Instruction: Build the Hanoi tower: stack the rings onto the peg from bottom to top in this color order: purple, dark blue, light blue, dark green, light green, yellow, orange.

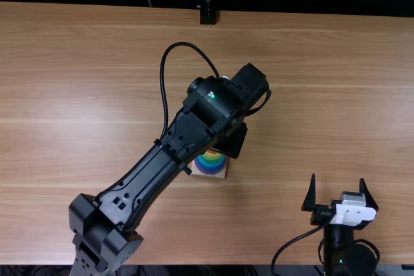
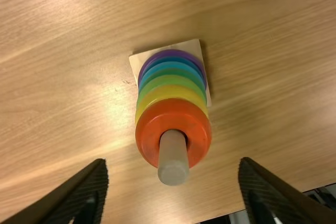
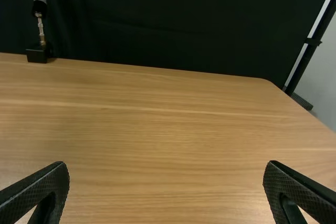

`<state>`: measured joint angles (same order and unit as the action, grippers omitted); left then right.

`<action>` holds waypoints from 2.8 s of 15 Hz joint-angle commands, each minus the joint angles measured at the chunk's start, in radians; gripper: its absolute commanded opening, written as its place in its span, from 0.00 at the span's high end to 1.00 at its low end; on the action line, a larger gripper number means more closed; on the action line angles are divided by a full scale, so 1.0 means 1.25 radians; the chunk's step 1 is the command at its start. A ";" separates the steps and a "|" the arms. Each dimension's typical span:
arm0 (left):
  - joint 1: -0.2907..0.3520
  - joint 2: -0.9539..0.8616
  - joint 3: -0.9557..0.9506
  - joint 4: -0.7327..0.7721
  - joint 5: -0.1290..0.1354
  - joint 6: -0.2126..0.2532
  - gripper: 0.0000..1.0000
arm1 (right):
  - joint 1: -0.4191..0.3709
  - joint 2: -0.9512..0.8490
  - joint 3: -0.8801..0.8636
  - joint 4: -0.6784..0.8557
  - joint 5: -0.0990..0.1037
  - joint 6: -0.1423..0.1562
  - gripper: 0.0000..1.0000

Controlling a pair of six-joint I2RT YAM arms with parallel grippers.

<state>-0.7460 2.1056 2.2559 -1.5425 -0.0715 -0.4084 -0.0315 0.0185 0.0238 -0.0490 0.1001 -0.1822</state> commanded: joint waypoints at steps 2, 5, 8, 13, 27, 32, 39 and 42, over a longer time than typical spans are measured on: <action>0.026 -0.020 -0.009 0.010 0.000 -0.009 0.00 | -0.004 -0.015 -0.007 0.003 -0.004 0.000 0.00; 0.084 -0.137 -0.012 0.031 -0.030 -0.008 0.00 | -0.004 -0.015 -0.007 0.003 -0.004 0.000 0.00; 0.209 -0.296 -0.099 0.057 -0.022 -0.008 0.00 | -0.004 -0.015 -0.007 0.003 -0.004 0.000 0.00; 0.402 -0.676 -0.716 0.517 0.013 0.006 0.00 | -0.004 -0.015 -0.007 0.003 -0.004 0.000 0.00; 0.564 -1.673 -1.805 1.271 0.121 0.122 0.00 | -0.003 -0.015 -0.007 0.003 -0.004 0.000 0.00; 0.564 -1.684 -1.805 1.146 0.121 0.227 0.00 | -0.004 -0.015 -0.007 0.003 -0.004 0.000 0.00; 0.564 -1.684 -1.805 1.146 0.119 0.227 0.00 | -0.004 -0.015 -0.007 0.003 -0.004 0.000 0.00; 0.564 -1.684 -1.805 1.146 0.119 0.227 0.00 | -0.003 -0.015 -0.007 0.003 -0.004 0.000 0.00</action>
